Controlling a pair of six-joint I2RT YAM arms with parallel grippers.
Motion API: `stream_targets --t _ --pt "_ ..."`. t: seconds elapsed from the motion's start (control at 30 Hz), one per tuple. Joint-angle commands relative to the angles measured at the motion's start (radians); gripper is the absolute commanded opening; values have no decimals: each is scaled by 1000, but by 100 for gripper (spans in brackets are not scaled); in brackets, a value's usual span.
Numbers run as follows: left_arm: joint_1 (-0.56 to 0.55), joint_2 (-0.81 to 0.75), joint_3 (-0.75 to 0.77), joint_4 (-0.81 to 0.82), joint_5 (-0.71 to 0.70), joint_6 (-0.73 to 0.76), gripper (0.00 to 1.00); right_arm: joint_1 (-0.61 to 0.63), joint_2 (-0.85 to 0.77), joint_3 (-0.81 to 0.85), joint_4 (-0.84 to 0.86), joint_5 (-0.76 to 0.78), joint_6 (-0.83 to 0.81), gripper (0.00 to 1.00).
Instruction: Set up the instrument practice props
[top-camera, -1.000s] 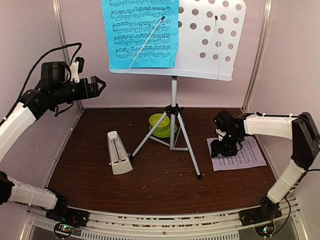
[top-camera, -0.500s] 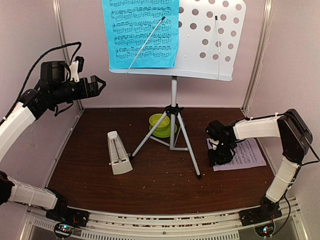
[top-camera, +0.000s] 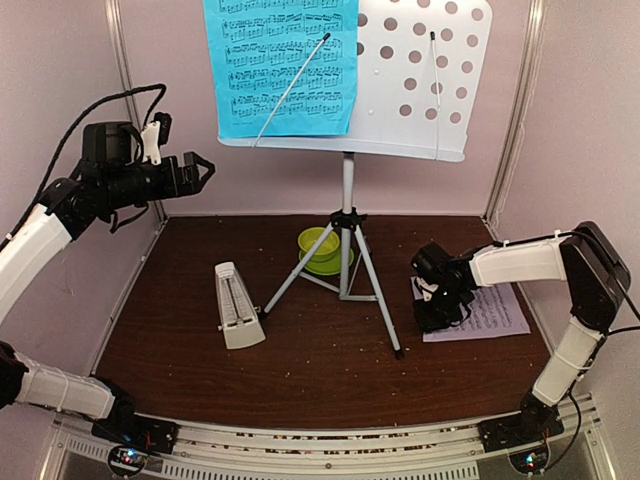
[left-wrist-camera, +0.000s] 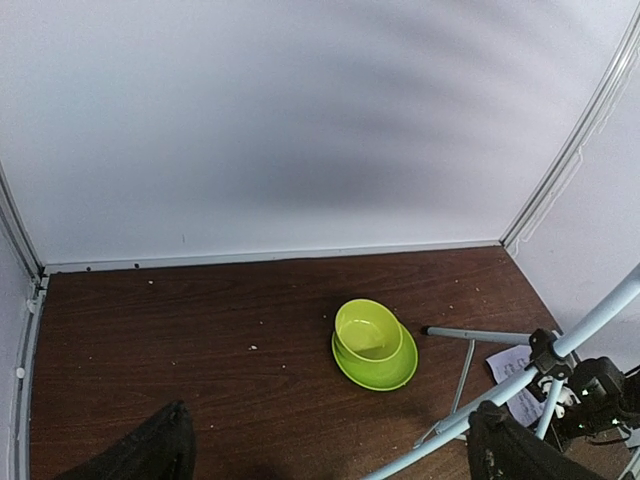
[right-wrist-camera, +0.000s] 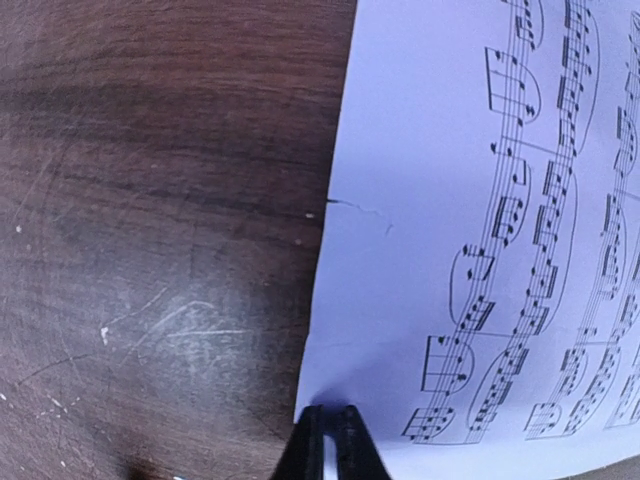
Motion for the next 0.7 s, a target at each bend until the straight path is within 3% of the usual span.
stream_targets --t 0.0,0.67 --pt "-18 -10 18 27 -4 21 97 7 51 -78 -47 -32 1 1" --pt "-108 -45 -27 56 -4 86 97 5 -343 -54 -167 -55 -40 0"
